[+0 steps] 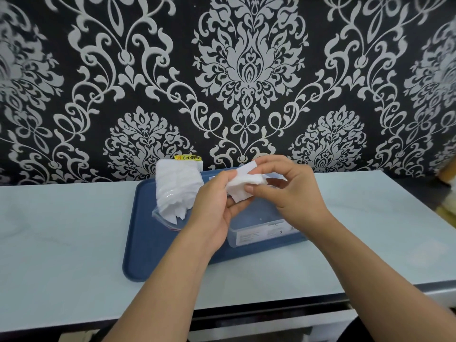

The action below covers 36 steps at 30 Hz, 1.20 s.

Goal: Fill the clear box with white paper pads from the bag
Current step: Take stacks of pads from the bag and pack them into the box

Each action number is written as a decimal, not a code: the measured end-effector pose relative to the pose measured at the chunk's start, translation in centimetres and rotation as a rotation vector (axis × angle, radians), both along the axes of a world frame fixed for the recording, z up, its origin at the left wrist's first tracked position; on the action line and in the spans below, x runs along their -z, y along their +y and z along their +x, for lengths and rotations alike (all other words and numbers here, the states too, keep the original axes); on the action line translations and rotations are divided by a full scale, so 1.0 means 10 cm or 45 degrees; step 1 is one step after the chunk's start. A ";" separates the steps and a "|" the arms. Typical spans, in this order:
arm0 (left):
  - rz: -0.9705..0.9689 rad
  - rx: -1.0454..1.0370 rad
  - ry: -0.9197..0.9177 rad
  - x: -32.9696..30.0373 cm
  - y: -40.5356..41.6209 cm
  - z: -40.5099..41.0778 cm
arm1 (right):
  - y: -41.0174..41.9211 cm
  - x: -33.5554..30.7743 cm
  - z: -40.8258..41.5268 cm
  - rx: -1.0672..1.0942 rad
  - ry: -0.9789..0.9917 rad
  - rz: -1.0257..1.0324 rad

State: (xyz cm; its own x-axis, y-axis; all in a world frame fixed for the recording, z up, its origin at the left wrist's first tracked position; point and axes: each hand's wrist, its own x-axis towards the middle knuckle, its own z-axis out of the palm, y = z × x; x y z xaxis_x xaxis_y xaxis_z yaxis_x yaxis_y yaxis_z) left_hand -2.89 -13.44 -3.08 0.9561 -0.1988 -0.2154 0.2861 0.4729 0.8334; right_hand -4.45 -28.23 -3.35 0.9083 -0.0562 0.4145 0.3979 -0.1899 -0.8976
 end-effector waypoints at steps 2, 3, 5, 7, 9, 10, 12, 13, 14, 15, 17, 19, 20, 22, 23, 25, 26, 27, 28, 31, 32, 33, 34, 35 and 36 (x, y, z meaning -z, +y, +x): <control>-0.025 -0.034 0.022 0.01 0.00 0.01 | -0.01 -0.01 -0.01 -0.002 -0.005 0.009; -0.045 -0.057 0.036 0.01 0.01 0.02 | -0.02 -0.02 -0.01 -0.011 -0.016 0.001; -0.063 -0.110 0.034 0.02 0.03 0.05 | -0.03 -0.02 -0.02 -0.025 -0.050 -0.015; -0.008 -0.147 -0.026 0.02 0.05 0.07 | -0.03 -0.05 -0.06 -0.091 -0.034 0.049; 0.116 -0.185 -0.094 0.04 0.06 0.09 | -0.05 -0.11 -0.09 -0.117 -0.031 0.045; 0.190 -0.211 -0.133 0.06 0.07 0.10 | -0.07 -0.15 -0.09 -0.097 -0.044 0.025; 0.308 -0.232 -0.206 0.09 0.08 0.12 | -0.13 -0.22 -0.09 -0.141 0.004 0.154; 0.335 -0.191 -0.237 0.09 0.08 0.12 | -0.14 -0.24 -0.10 -0.202 0.070 0.255; 0.340 -0.120 -0.259 0.08 0.08 0.12 | -0.14 -0.25 -0.10 -0.249 0.135 0.313; 0.340 -0.043 -0.270 0.07 0.08 0.10 | -0.13 -0.23 -0.09 -0.257 0.186 0.327; 0.345 0.059 -0.260 0.05 0.07 0.07 | -0.09 -0.18 -0.06 -0.210 0.253 0.287; 0.322 0.117 -0.216 0.04 0.05 0.06 | -0.06 -0.15 -0.04 -0.154 0.289 0.261; 0.289 0.139 -0.192 0.04 0.04 0.06 | -0.05 -0.15 -0.03 -0.139 0.300 0.270; 0.214 0.160 -0.155 0.02 0.04 0.05 | -0.06 -0.16 -0.01 -0.108 0.315 0.288; 0.193 0.165 -0.149 0.02 0.05 0.05 | -0.07 -0.16 -0.02 -0.088 0.320 0.282; 0.180 0.185 -0.153 0.02 0.06 0.06 | -0.07 -0.15 -0.01 -0.050 0.323 0.240; 0.171 0.188 -0.152 0.03 0.06 0.06 | -0.08 -0.15 -0.01 -0.031 0.323 0.218; 0.162 0.179 -0.146 0.03 0.05 0.07 | -0.08 -0.15 0.00 -0.012 0.323 0.201; 0.153 0.163 -0.139 0.04 0.05 0.08 | -0.08 -0.14 0.00 0.002 0.323 0.193; 0.160 0.132 -0.132 0.05 0.03 0.08 | -0.09 -0.13 0.02 0.037 0.334 0.179; 0.161 0.133 -0.126 0.04 0.03 0.08 | -0.10 -0.12 0.02 0.044 0.332 0.161; 0.161 0.141 -0.121 0.04 0.02 0.07 | -0.11 -0.10 0.03 0.042 0.332 0.141; 0.169 0.160 -0.130 0.04 0.02 0.07 | -0.12 -0.10 0.03 0.037 0.334 0.125; 0.211 0.183 -0.161 0.06 0.01 0.07 | -0.13 -0.09 0.03 0.034 0.338 0.109; 0.282 0.200 -0.214 0.07 0.00 0.07 | -0.14 -0.09 0.04 0.027 0.342 0.098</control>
